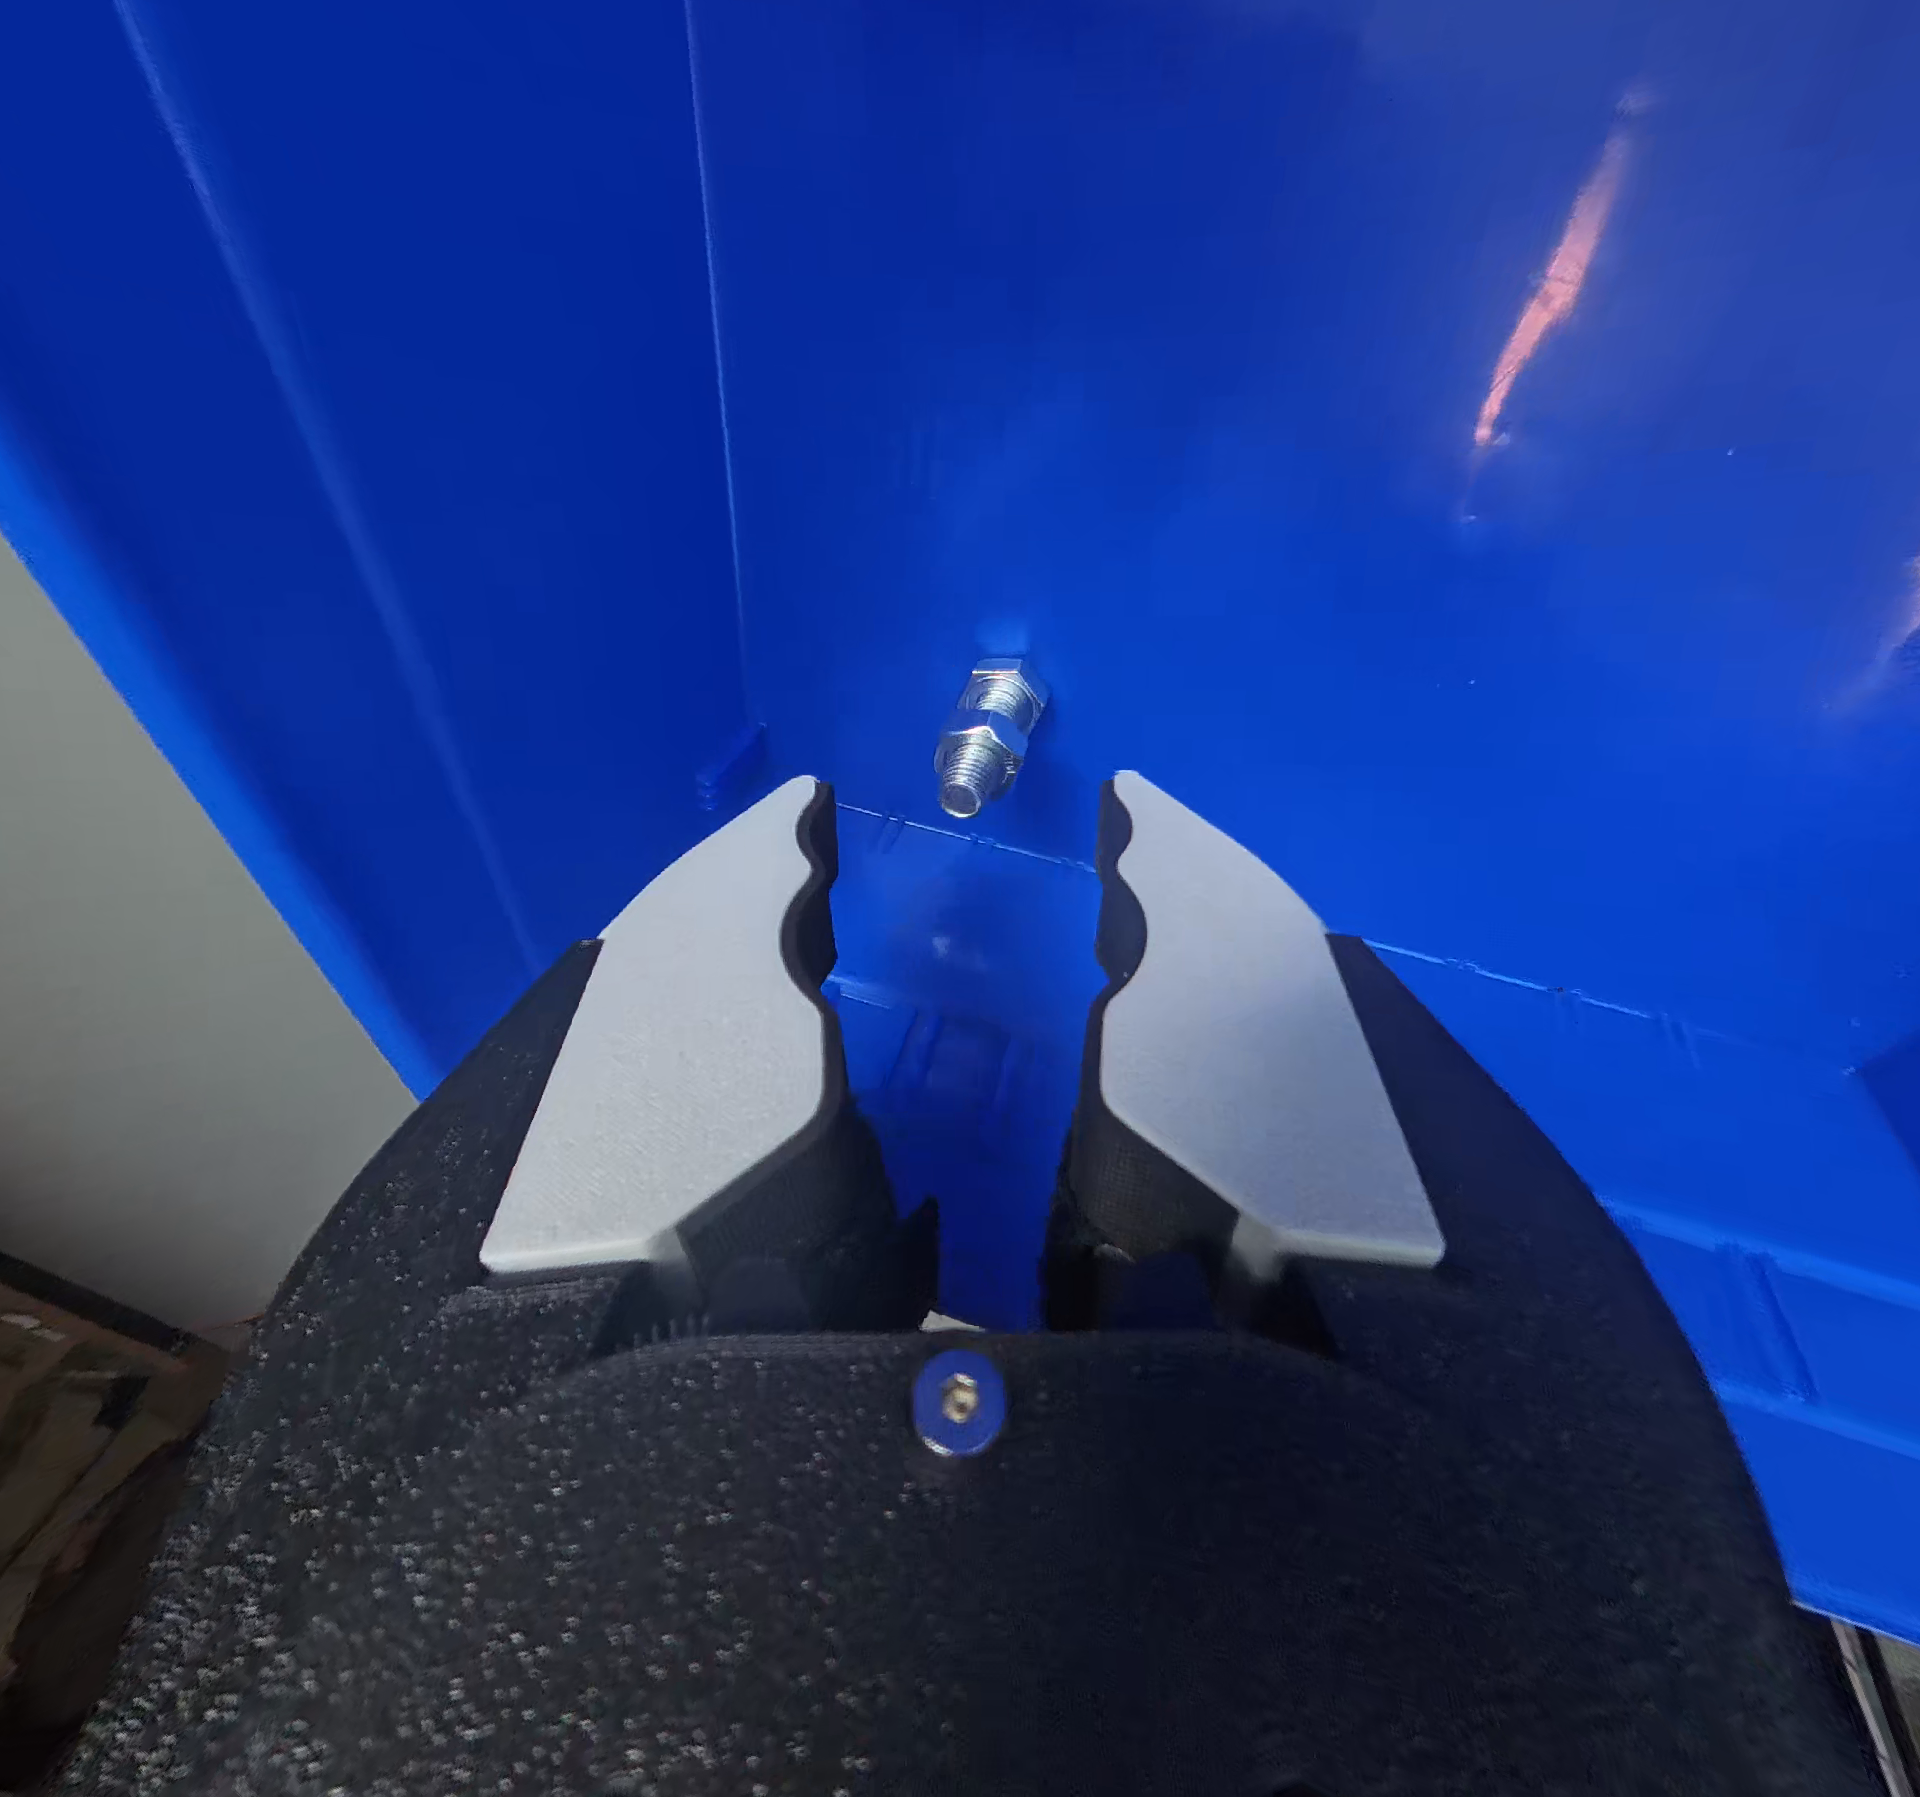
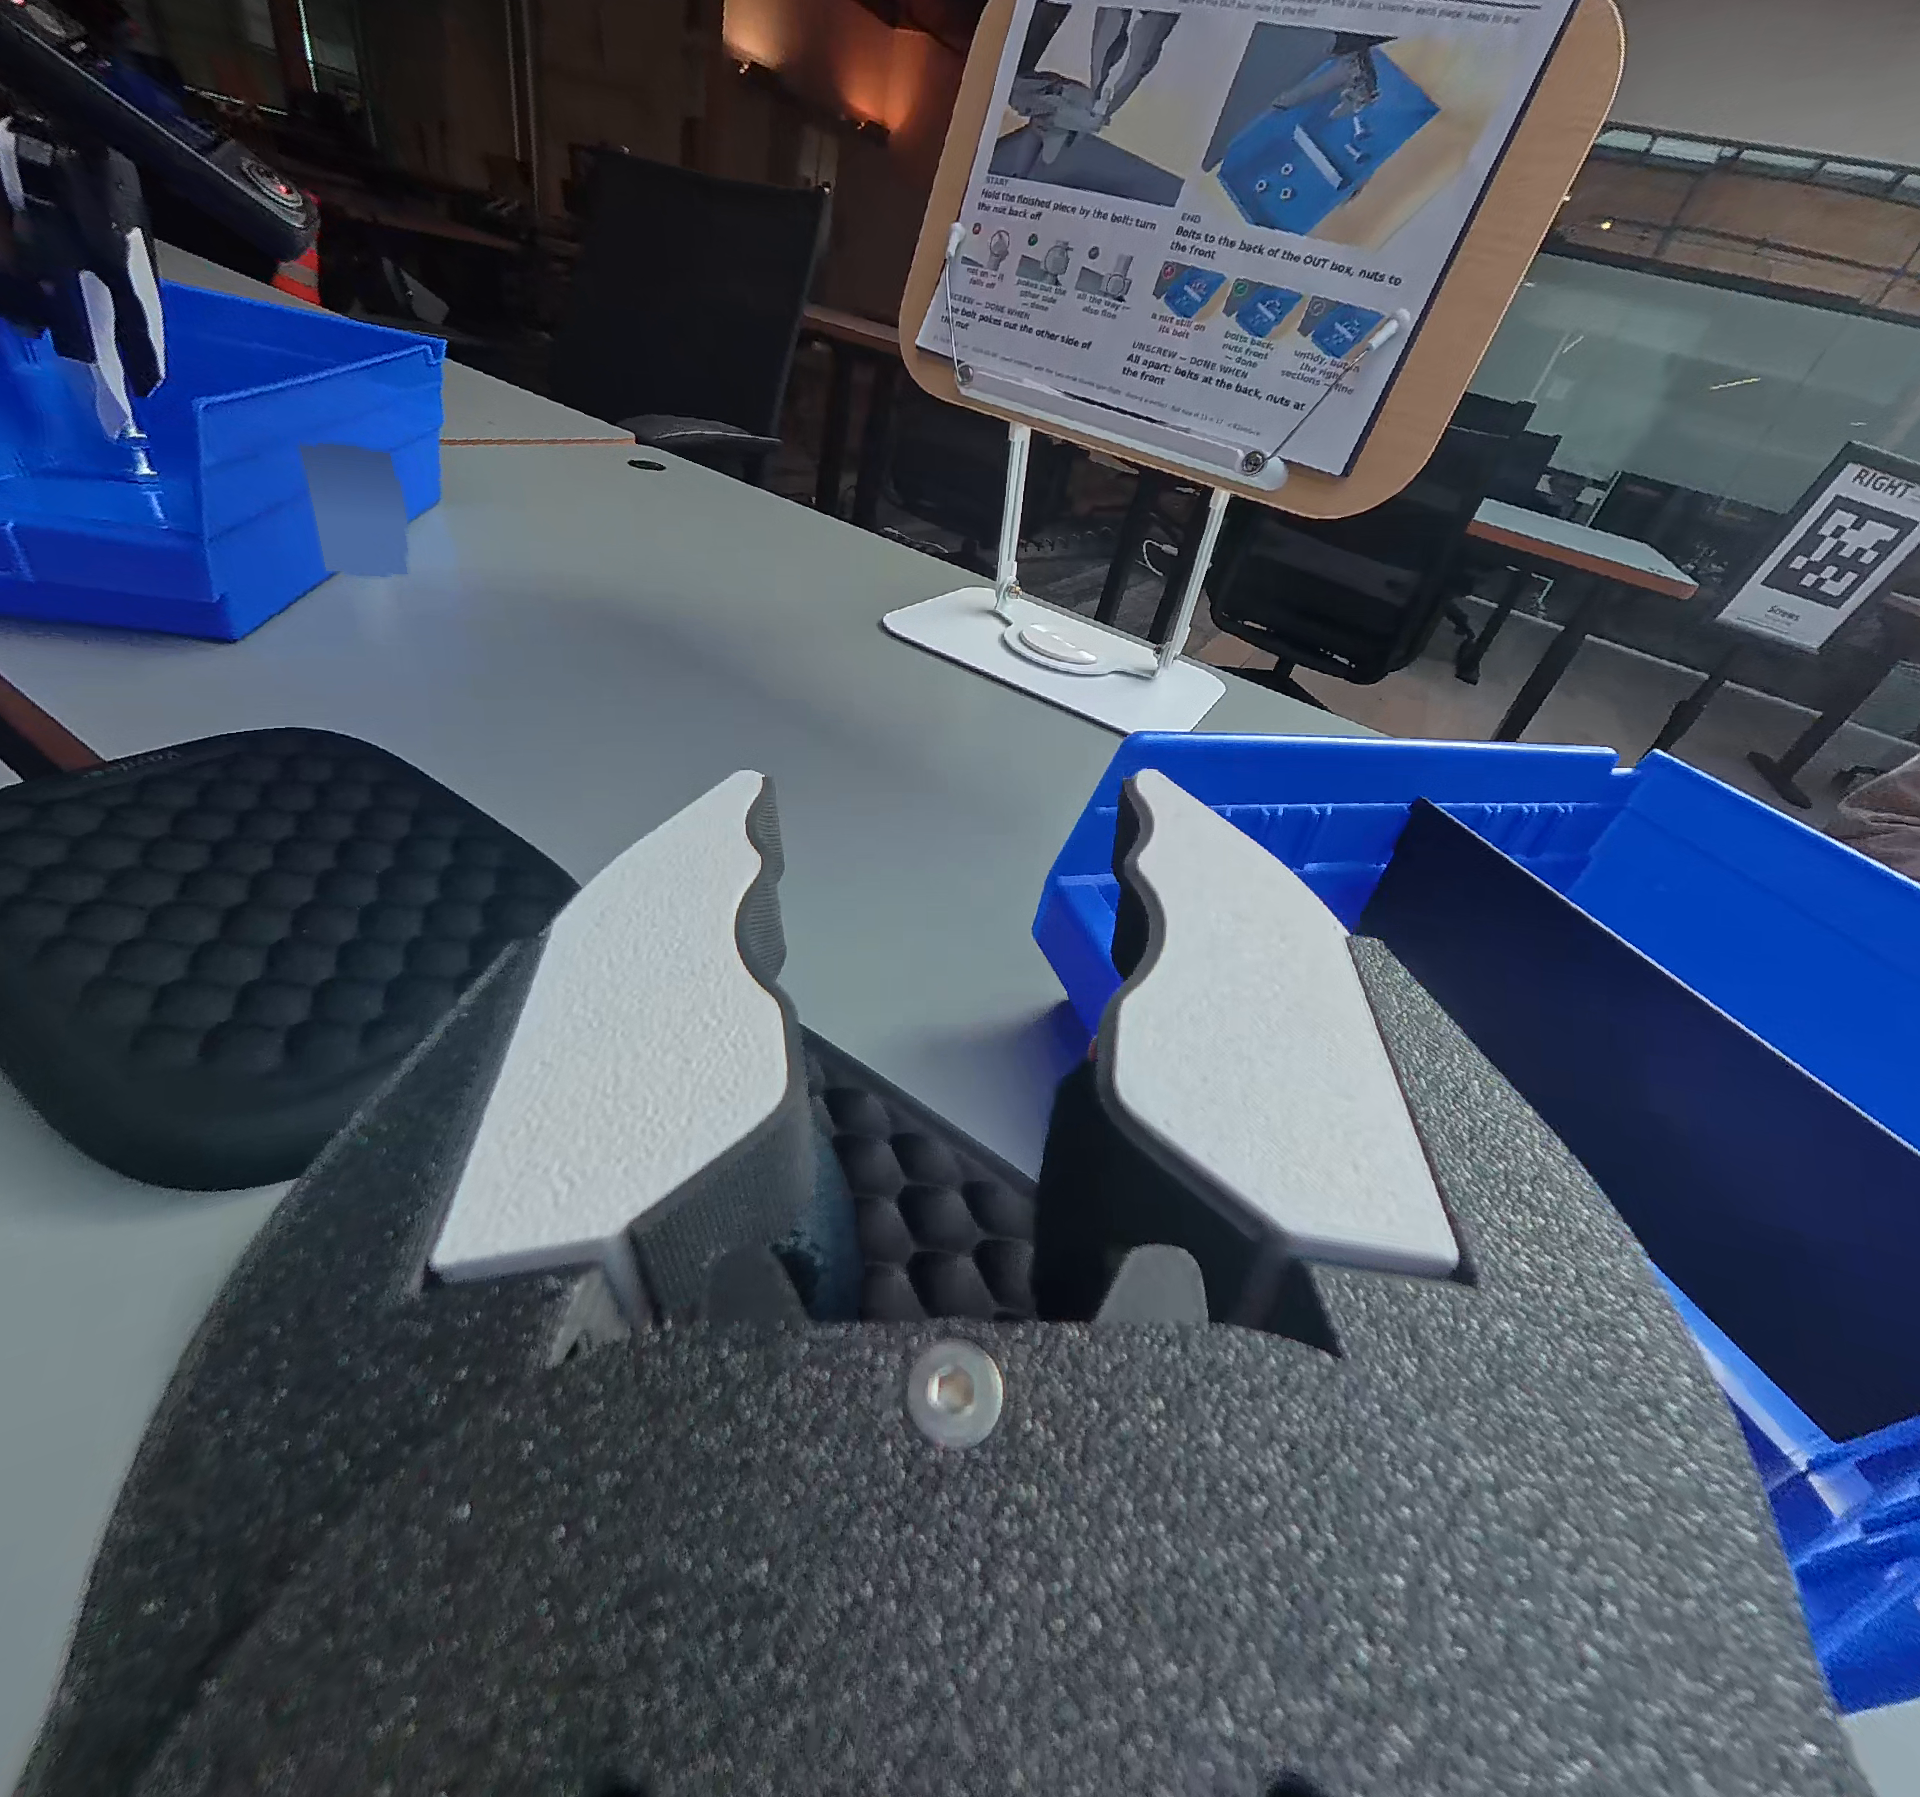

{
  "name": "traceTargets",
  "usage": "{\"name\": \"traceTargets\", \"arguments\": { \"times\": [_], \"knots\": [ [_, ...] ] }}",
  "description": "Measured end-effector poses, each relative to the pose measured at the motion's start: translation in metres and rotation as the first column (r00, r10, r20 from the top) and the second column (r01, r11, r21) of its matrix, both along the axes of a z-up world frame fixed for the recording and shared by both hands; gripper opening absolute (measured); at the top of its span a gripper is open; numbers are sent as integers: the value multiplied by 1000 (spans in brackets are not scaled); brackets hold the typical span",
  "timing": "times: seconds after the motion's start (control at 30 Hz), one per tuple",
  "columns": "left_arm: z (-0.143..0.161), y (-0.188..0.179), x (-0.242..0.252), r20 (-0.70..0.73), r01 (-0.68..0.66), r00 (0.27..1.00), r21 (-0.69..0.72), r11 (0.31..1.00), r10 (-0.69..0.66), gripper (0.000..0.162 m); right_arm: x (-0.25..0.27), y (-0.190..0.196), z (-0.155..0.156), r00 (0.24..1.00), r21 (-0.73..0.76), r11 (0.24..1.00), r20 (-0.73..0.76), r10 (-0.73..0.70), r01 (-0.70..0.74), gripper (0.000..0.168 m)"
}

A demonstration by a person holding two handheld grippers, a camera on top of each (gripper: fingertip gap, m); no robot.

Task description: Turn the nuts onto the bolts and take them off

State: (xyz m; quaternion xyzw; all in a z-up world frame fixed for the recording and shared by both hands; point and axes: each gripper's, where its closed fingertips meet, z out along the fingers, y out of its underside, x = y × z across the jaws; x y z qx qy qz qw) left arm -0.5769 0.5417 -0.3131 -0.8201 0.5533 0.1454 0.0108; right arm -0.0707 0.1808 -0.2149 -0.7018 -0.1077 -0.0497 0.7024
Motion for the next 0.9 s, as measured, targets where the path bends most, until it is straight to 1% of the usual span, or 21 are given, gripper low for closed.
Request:
{"name": "traceTargets", "arguments": {
  "times": [0.27,0.3,0.37,0.4,0.5,0.6,0.73,0.8,0.9],
  "knots": [
    [-18,4,-7,-58,21,998,-7,1000,-21,40,1,-1,2,1000,8,1000,-5,2,-2,60],
    [-20,4,-8,-60,24,998,-8,1000,-24,36,1,-1,1,1000,6,1000,-2,0,0,60],
    [-22,3,-9,-60,37,997,-20,999,-39,21,1,0,1,1000,6,1000,0,0,0,60],
    [-22,4,-10,-62,43,997,-13,999,-44,19,1,0,0,1000,4,1000,-2,0,0,60],
    [-17,1,-9,-46,63,997,-13,998,-63,19,0,2,-3,1000,-11,1000,-2,3,-3,60],
    [-4,-2,-7,-23,77,997,9,997,-77,18,-3,3,-5,1000,-23,1000,2,16,-16,60],
    [31,-9,17,64,131,988,87,988,-137,19,-6,6,-11,999,-49,998,-11,32,-33,60],
    [51,-17,39,105,182,975,130,975,-196,18,-8,7,-13,999,-60,997,-16,39,-40,60],
    [78,-39,85,128,311,932,191,931,-338,18,-10,9,-19,999,-83,995,-14,48,-49,59]
  ]
}}
